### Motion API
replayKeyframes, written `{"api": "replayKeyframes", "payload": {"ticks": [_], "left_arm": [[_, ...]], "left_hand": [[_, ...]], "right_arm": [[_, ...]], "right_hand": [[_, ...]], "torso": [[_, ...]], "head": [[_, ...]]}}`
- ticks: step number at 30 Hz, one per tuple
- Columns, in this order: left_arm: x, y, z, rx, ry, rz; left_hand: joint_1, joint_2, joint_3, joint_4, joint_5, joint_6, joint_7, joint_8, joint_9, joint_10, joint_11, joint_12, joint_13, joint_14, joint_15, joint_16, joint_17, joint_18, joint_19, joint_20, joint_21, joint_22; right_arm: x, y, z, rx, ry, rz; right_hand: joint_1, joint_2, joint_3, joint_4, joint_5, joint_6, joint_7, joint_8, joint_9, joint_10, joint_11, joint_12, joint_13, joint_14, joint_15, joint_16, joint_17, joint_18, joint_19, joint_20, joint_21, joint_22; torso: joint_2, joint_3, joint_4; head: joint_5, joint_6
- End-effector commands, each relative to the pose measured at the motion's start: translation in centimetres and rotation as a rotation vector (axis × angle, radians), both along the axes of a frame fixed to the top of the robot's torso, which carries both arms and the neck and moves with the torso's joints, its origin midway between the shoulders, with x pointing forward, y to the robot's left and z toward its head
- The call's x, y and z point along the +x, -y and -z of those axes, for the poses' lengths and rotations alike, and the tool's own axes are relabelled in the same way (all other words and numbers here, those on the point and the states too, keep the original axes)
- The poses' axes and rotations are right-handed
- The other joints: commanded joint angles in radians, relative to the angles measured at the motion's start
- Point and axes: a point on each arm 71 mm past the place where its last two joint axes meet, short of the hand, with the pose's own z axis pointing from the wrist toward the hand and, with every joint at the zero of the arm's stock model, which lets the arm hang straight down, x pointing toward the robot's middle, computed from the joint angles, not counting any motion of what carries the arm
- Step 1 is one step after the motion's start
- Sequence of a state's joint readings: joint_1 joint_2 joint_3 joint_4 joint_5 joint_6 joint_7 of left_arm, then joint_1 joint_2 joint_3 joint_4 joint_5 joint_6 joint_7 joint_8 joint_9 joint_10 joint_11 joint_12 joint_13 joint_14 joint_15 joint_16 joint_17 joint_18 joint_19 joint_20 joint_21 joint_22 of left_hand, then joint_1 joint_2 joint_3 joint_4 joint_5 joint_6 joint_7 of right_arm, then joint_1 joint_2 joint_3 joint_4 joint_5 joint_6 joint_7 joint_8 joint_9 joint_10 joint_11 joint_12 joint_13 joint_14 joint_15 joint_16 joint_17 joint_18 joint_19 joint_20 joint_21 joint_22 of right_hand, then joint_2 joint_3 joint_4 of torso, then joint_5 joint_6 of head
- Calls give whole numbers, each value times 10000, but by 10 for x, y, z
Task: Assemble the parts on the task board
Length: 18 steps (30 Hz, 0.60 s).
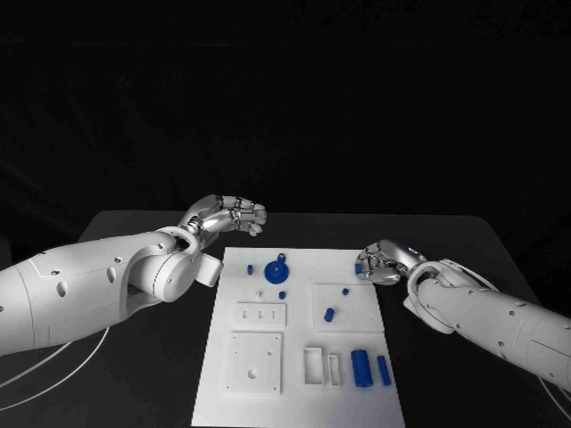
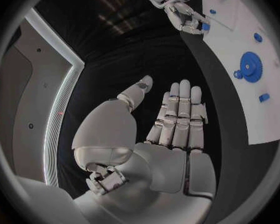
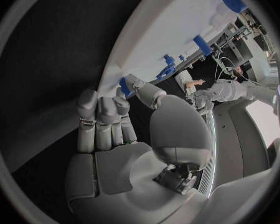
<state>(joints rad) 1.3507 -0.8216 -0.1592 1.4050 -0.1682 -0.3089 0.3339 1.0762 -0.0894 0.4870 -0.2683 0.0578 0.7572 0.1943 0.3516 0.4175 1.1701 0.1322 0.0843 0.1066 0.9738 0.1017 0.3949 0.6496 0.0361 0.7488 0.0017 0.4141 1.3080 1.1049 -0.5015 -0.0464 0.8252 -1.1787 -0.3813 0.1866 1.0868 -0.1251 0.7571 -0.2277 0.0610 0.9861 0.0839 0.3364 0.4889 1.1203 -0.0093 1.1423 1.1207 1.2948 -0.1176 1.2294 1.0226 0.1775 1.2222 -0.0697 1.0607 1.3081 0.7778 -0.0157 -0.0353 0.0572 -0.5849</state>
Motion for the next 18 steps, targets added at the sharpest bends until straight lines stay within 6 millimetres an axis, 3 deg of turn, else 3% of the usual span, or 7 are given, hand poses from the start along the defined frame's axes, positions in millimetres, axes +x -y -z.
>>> {"api": "replayKeyframes", "payload": {"ticks": [1,14,18], "left_arm": [[0,2,-1,-33,54,168],[-1,3,0,201,-86,325],[-2,4,2,590,-217,479]], "left_hand": [[20,-10,-17,-38,-60,-19,37,-34,12,0,24,-51,18,59,1,-45,16,149,-56,1,56,178],[-40,26,-29,21,-62,48,16,-4,38,30,15,-43,41,84,-2,-57,47,145,-50,3,70,181],[-268,15,-121,185,-66,162,-58,42,78,229,-83,53,121,391,-134,128,190,176,114,-85,184,204]], "right_arm": [[-1,-2,-1,-20,168,-84],[-4,-1,-5,99,394,45],[-4,-5,-14,-25,589,-26]], "right_hand": [[66,92,195,59,71,222,139,15,170,34,-49,-53,-14,15,-40,-46,16,843,50,3,-42,114],[-91,63,359,-7,411,393,83,81,290,90,-99,-22,1,62,-84,-29,41,843,97,14,23,147],[-135,54,353,-51,509,430,67,92,323,122,-116,-13,4,86,-100,-21,46,843,125,6,42,147]], "torso": [[-4,0,4],[-12,0,-9],[-23,-5,-24]], "head": [[-11,-1],[-12,20],[3,43]]}}
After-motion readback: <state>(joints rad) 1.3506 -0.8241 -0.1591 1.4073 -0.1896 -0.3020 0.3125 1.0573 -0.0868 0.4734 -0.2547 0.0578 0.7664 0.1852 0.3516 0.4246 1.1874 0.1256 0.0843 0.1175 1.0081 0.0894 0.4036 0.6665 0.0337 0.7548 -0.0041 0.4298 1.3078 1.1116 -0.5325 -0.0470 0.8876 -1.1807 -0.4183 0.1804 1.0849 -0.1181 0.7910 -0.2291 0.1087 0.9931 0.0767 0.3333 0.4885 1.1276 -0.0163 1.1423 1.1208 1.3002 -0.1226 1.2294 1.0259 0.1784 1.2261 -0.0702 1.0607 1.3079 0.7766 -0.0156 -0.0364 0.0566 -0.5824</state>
